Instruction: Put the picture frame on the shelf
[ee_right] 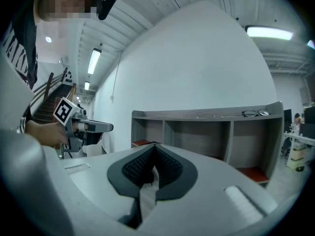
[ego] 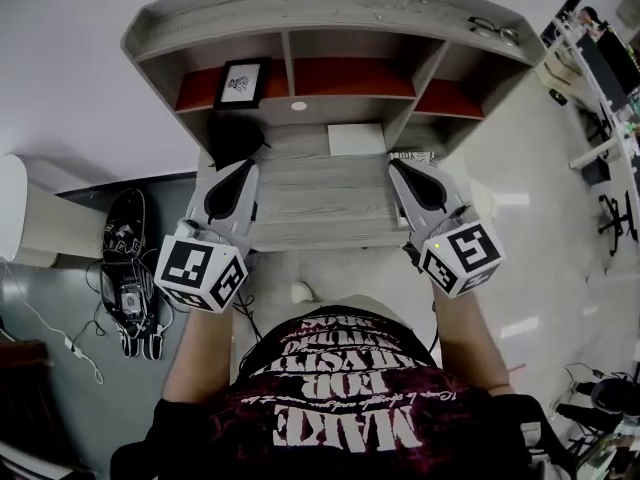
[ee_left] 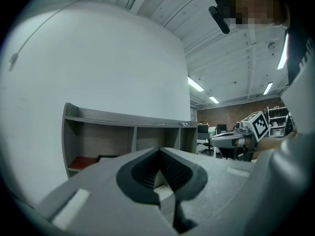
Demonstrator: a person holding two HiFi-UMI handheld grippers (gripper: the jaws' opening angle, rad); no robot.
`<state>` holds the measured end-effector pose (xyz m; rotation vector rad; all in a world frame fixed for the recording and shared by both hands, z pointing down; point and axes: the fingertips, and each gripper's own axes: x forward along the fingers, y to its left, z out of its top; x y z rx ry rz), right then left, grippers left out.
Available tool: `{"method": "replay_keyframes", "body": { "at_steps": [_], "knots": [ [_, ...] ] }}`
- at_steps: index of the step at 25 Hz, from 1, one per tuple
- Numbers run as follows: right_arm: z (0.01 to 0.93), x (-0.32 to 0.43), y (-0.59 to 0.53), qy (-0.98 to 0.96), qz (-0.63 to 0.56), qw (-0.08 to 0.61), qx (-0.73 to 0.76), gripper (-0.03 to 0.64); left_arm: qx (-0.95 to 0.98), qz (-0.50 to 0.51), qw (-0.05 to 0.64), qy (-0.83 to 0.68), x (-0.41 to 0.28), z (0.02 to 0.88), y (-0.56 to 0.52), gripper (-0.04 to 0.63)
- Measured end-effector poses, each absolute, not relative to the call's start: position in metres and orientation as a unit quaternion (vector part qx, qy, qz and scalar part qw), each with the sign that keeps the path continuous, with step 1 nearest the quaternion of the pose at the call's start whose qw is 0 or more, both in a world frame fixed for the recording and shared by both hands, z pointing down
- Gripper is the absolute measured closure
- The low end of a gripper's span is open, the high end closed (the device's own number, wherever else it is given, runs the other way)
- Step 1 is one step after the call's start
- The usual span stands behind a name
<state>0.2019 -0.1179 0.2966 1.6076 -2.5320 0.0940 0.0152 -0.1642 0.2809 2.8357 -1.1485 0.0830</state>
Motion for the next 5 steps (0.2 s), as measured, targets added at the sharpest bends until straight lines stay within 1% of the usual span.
{"method": "replay_keyframes", "body": {
  "at_steps": [5],
  "knots": [
    [0.303,0.225,-0.103,-0.848,0.038,0.066,0.525,0.592,0.923,0.038,0.033,-0.382,0.037,0.28,-0.142,0.595]
  ]
}}
